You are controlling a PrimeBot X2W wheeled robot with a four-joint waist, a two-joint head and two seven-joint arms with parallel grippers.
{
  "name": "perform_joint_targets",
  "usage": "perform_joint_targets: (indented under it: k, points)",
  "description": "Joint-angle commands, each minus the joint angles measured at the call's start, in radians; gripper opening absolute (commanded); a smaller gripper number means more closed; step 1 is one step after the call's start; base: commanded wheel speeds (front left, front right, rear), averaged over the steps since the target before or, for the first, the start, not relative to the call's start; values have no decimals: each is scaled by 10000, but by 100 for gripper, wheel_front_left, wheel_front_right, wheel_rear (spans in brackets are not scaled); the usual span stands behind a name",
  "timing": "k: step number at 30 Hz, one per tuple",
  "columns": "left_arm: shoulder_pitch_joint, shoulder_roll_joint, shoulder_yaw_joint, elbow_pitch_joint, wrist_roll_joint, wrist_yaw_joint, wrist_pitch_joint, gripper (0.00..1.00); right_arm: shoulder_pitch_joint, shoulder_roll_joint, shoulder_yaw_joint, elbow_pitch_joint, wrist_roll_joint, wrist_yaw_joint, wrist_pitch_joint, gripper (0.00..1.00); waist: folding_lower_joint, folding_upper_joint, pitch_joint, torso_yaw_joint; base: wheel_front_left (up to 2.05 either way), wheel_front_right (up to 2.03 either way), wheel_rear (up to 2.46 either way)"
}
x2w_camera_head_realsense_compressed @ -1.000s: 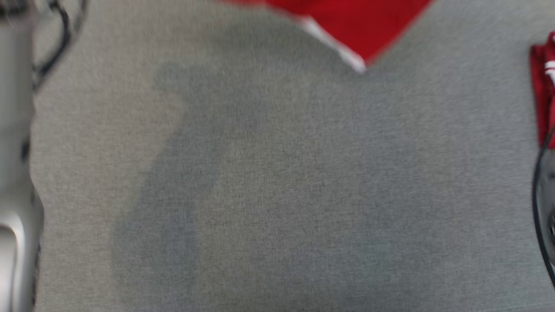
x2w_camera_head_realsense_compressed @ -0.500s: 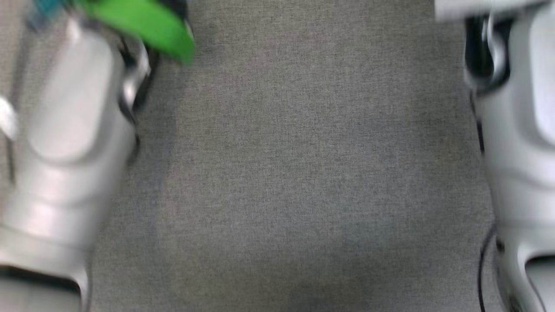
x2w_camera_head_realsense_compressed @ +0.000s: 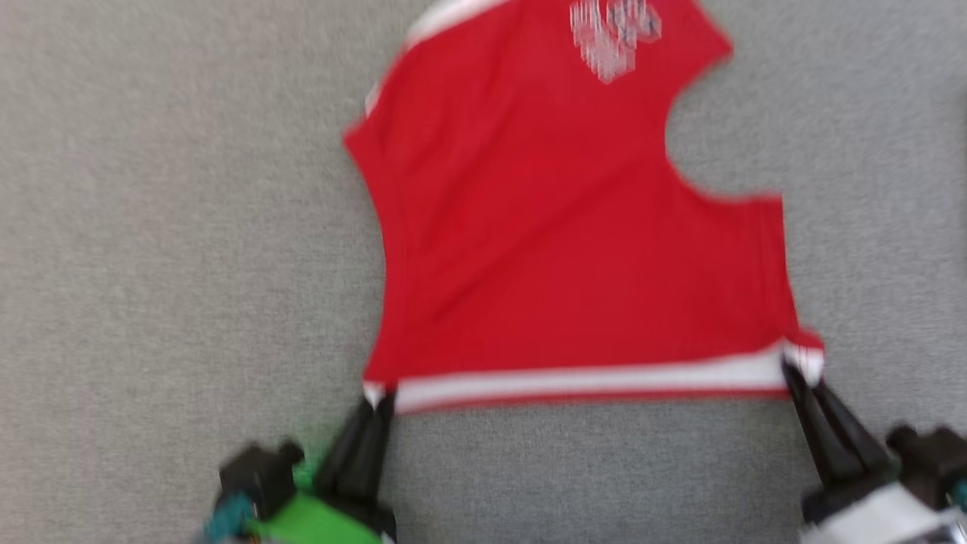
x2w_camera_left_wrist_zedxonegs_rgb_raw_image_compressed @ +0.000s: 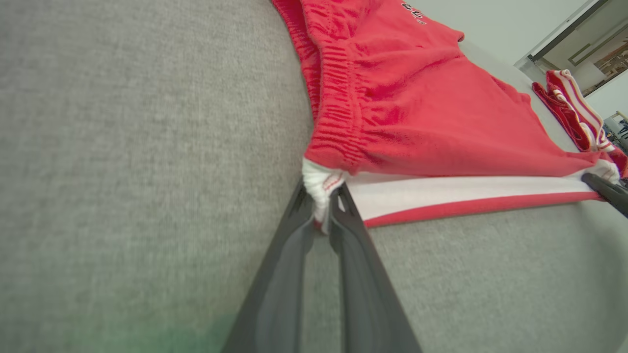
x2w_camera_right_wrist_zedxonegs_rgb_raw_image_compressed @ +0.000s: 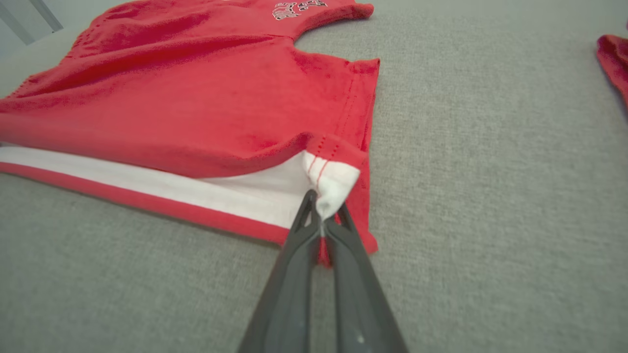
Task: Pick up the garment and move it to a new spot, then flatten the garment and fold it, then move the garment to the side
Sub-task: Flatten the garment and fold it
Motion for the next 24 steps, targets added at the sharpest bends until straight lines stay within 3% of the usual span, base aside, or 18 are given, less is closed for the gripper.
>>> perform_joint_targets:
  k: [1, 6, 9, 17, 20, 24]
  points:
    - [972, -16, 85, -71, -114, 238, 27, 0, 821, -220, -149, -56, 181, -24, -38, 0, 1, 0, -2553, -48, 0, 0, 0]
    - [2832, -34, 262, -994, -503, 700, 12, 0, 2852, -661, -940, -405, 793, -84, -39, 0, 1, 0, -2837, 184, 0, 0, 0]
    - [3005, 50, 85, -1674, -558, 680, 367, 0, 2748, -691, -947, -602, 1394, -81, 7, 0, 1, 0, -2737, 308, 0, 0, 0]
    - [713, -430, -103, -2194, -837, 523, 1784, 0, -791, -1436, -236, -232, 2185, -20, 1235, 0, 1, 0, -1697, 1131, 0, 0, 0]
    - [-566, -694, -109, -1801, -640, 647, 2231, 0, -2363, -1707, 167, 306, 2488, -20, 1864, 0, 1, 0, -1033, 1646, 0, 0, 0]
    - [-2221, -1133, -324, -869, -473, 490, 2701, 0, -4153, -2192, 708, 1243, 2593, -18, 2570, 0, 1, 0, -289, 2267, 0, 0, 0]
